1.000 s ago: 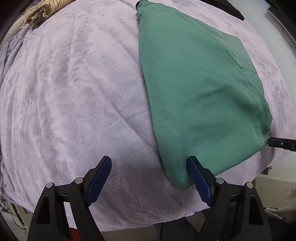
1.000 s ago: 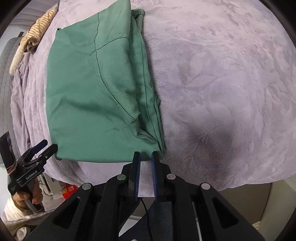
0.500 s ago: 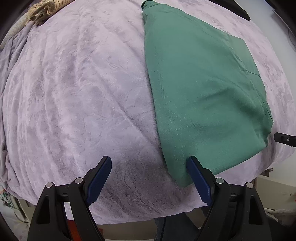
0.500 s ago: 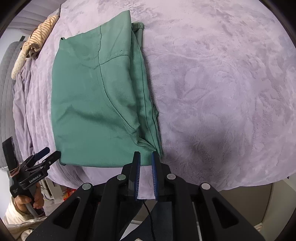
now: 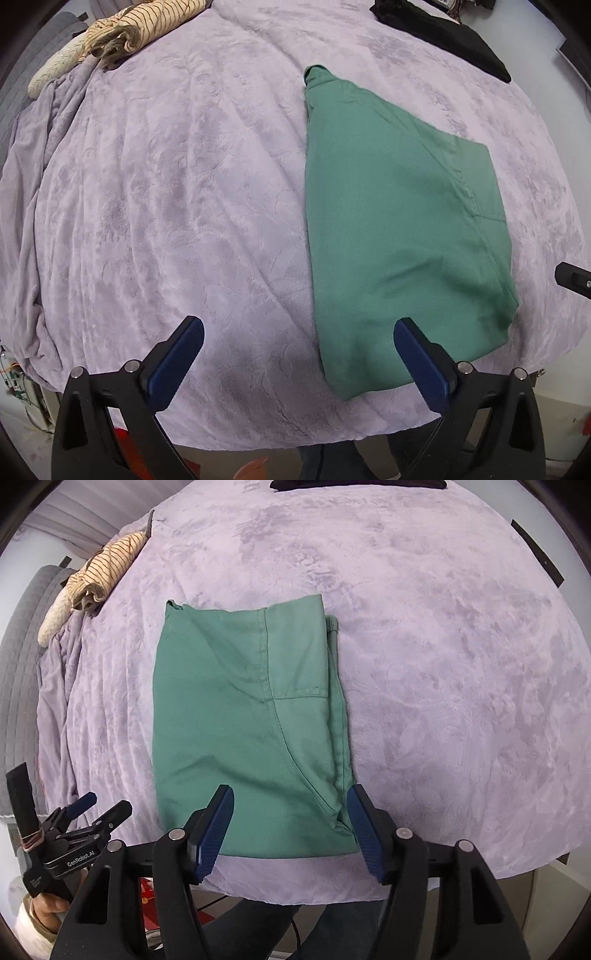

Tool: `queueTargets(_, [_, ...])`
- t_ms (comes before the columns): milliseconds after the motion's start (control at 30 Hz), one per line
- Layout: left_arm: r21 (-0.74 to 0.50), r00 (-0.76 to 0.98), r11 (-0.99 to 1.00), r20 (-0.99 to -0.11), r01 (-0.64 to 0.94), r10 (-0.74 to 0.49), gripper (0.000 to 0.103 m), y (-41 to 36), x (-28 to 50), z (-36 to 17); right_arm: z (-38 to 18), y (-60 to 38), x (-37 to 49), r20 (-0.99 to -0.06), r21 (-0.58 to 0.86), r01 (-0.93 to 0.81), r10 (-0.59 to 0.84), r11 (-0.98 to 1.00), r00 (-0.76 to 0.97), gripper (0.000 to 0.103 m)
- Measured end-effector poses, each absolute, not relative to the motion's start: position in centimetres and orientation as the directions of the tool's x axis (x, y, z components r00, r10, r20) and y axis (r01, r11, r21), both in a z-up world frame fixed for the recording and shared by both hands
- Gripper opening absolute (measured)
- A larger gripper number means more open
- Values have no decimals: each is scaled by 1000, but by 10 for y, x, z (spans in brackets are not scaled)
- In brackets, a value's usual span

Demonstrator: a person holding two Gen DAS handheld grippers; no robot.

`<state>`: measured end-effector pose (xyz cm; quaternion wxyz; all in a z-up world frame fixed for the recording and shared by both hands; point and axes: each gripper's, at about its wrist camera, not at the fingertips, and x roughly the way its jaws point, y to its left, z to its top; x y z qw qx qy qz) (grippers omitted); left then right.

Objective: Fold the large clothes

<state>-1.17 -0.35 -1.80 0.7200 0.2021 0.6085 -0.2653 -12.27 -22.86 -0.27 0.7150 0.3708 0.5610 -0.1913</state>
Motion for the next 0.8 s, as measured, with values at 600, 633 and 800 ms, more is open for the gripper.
queueTargets(600, [23,225,772,-962,635,-156,103,-29,-18,23,39,-206,-105,-967,130,679,-60,722,248,103])
queueTargets(633, [27,229,773,-961,634,-153,103,-29,-19,23,39,-206,-105,-968,124,680,-63,722,244,103])
queueTargets(800, [36,238,778,-960,627,-147,103,-30,-21,26,40,-205,-105,-971,102,683,-77,723,227,103])
